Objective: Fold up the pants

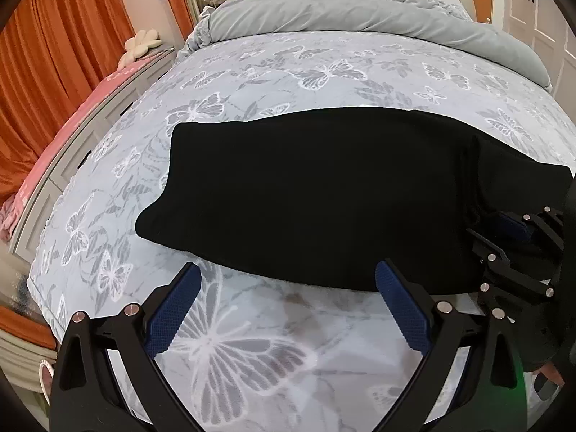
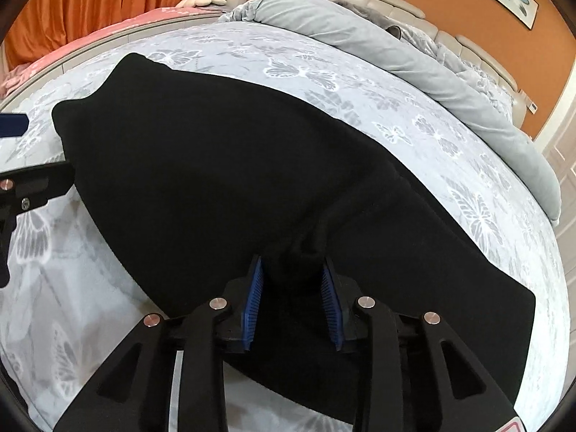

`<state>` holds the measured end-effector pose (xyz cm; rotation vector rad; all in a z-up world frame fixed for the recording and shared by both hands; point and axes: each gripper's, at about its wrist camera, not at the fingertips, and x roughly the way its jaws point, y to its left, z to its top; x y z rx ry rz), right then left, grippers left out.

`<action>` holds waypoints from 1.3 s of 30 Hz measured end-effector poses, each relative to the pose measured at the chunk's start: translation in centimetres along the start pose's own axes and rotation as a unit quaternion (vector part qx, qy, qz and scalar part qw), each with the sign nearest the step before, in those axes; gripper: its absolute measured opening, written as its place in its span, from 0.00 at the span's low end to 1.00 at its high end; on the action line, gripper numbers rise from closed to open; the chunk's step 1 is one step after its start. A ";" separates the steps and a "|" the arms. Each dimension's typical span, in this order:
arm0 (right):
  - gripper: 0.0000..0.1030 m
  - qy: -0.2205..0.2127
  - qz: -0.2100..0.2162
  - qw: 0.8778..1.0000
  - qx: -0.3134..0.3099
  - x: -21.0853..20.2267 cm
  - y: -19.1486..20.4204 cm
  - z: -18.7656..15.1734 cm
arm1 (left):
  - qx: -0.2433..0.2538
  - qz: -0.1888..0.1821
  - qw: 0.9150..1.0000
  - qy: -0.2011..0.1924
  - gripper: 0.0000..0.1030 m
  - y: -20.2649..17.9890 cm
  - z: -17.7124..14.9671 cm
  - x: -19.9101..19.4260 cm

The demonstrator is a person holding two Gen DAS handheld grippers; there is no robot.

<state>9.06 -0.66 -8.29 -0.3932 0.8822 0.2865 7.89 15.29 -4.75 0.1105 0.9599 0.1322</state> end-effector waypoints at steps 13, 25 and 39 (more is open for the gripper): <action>0.16 -0.033 0.030 0.997 0.060 -0.9 -1.7 1.8 | -0.040 0.000 0.999 0.013 0.93 2.1 0.2 0.5; 0.71 -0.045 0.065 0.994 0.081 -5.2 -5.1 1.3 | -0.081 -0.029 0.996 0.032 0.93 4.5 0.4 1.7; 0.77 0.080 0.132 0.861 0.485 -3.6 -24.8 -14.8 | -0.154 -0.049 0.986 0.051 0.93 9.3 -0.2 2.3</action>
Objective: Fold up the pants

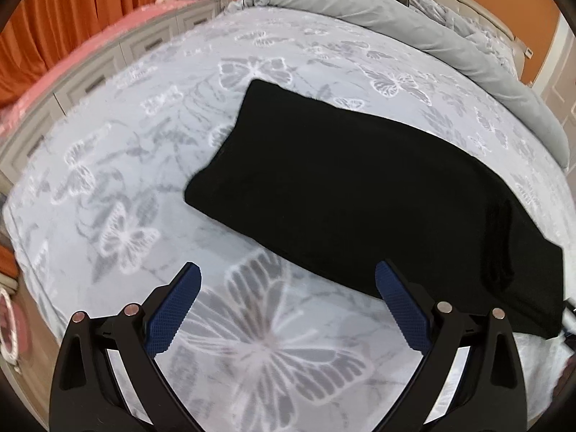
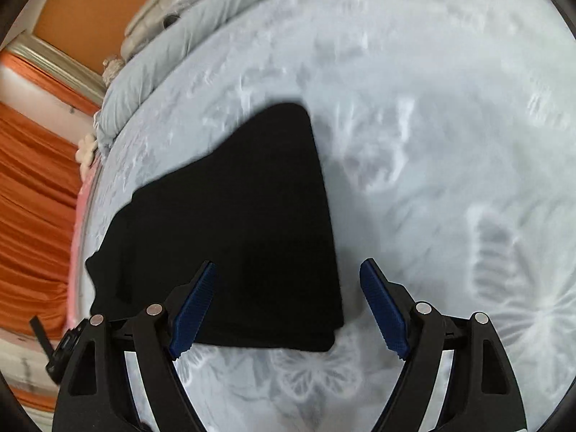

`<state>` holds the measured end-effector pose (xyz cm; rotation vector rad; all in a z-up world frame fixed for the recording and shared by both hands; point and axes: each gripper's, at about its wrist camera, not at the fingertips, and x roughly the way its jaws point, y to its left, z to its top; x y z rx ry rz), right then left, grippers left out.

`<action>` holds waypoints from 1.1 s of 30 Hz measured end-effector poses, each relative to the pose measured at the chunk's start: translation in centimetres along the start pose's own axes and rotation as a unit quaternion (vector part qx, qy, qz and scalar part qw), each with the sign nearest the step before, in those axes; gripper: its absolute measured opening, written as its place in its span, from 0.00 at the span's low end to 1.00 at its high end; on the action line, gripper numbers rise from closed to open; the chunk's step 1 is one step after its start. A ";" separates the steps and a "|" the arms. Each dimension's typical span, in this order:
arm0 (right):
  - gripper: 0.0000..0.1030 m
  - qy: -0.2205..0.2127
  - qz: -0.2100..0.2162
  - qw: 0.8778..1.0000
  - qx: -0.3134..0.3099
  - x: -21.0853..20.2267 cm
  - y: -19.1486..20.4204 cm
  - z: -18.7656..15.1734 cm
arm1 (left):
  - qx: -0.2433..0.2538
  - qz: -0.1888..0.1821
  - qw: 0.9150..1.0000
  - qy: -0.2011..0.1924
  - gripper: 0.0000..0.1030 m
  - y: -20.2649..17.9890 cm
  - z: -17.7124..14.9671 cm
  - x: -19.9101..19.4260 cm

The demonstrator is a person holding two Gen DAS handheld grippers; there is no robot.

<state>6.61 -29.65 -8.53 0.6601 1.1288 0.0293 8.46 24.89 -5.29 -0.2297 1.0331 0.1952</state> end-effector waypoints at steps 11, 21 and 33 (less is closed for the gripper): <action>0.17 -0.057 -0.002 0.995 -0.086 -1.7 3.1 -0.9 | -0.123 -0.046 0.991 0.025 0.93 4.6 1.2 2.0; 0.17 -0.053 -0.043 0.991 -0.112 -1.0 2.0 -1.5 | -0.237 -0.101 0.965 0.044 0.91 9.1 3.4 6.9; 0.15 -0.056 -0.041 0.988 -0.139 -2.0 2.0 -1.4 | -0.181 -0.132 0.974 -0.029 0.12 3.1 4.6 1.5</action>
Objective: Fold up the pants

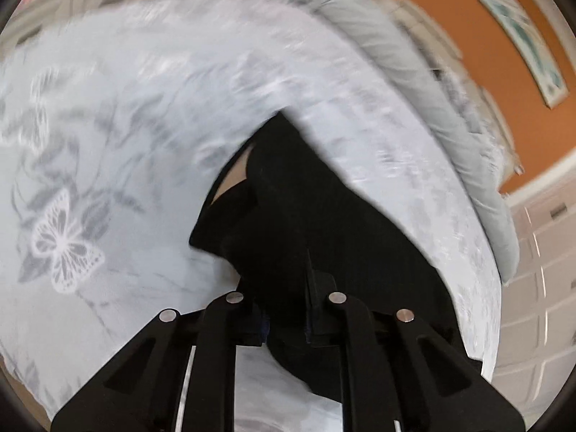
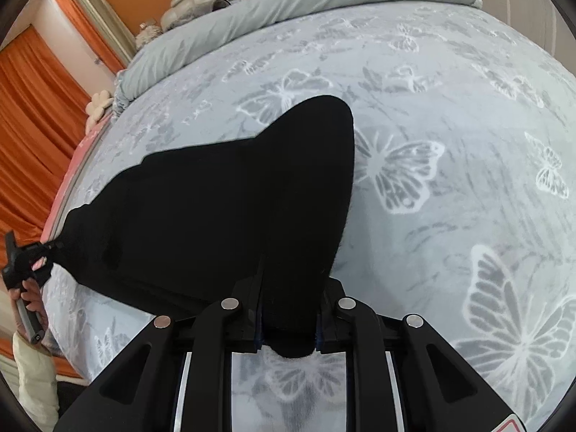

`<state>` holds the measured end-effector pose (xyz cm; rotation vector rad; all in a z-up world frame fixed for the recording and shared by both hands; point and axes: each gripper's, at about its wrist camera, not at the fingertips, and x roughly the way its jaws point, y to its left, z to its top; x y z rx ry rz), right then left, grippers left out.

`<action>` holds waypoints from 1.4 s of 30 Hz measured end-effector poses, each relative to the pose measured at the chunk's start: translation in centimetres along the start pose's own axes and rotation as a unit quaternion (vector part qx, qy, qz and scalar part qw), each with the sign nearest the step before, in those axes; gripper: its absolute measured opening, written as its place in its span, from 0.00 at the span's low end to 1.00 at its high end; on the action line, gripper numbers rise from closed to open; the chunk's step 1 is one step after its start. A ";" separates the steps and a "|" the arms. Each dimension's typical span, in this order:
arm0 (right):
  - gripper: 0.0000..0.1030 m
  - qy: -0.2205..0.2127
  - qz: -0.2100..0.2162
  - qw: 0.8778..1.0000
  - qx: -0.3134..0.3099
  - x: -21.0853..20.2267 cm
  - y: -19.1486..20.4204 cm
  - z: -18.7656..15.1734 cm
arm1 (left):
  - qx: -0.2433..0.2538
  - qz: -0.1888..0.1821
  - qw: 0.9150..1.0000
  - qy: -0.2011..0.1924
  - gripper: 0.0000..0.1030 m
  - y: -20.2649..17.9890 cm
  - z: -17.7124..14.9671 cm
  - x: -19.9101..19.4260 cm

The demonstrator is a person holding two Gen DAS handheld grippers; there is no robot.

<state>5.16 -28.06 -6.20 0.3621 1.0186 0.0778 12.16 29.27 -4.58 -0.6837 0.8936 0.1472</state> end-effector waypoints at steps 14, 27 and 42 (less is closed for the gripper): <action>0.15 0.006 -0.024 0.995 0.092 -6.8 -11.3 -2.2 | 0.041 -0.031 0.991 0.125 0.13 -1.7 -6.6 -0.4; 0.64 -0.081 -0.194 0.978 -0.013 -8.5 -5.3 -0.8 | -0.070 -0.034 0.986 0.145 0.14 0.7 -7.6 3.0; 0.64 -0.075 -0.143 0.987 -0.018 -6.8 -3.3 0.7 | 0.280 -0.119 0.951 0.054 0.24 -27.1 -19.4 -5.6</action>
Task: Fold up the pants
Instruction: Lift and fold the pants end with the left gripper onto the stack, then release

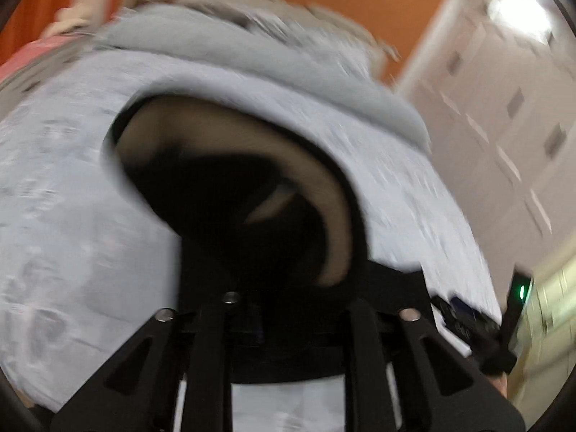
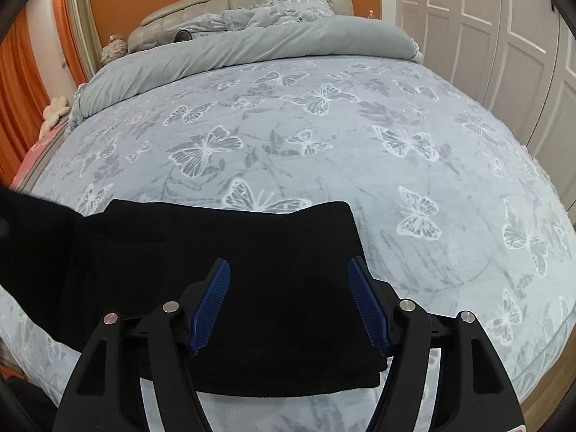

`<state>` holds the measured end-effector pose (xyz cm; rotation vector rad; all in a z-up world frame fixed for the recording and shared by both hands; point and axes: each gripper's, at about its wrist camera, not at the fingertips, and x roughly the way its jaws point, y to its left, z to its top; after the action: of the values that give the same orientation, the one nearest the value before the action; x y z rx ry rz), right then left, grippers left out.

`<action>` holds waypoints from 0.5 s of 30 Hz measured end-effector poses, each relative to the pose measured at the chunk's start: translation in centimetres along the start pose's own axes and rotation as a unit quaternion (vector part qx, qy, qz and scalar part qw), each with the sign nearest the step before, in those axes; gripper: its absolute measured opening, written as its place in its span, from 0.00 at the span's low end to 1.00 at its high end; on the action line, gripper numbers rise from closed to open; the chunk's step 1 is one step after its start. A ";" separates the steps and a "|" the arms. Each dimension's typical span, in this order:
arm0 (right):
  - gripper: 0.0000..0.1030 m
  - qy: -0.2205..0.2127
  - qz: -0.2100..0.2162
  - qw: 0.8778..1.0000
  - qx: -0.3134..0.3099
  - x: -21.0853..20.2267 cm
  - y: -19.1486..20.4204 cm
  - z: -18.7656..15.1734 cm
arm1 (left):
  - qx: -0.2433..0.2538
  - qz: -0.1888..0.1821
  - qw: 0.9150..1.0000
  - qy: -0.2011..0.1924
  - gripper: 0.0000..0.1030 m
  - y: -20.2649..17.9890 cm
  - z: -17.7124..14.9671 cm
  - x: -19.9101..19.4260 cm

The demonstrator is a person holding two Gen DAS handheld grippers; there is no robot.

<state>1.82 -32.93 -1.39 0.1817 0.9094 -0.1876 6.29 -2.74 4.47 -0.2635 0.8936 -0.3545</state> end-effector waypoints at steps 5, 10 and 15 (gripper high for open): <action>0.64 0.017 0.010 1.000 0.022 0.9 -1.1 -0.1 | 0.083 0.027 0.987 0.135 0.28 -3.6 -4.9 8.1; 0.68 0.024 0.077 0.996 0.033 0.8 -0.8 0.1 | 0.086 -0.029 0.990 0.112 0.30 -0.4 -4.8 4.1; 0.68 0.042 0.128 0.990 0.037 1.7 2.0 0.3 | 0.045 -0.015 0.996 0.078 0.69 2.0 -3.8 3.8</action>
<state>3.54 -31.23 -2.44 0.3762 0.9542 0.0251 5.81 -2.79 -1.25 -0.1681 1.0242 -0.4465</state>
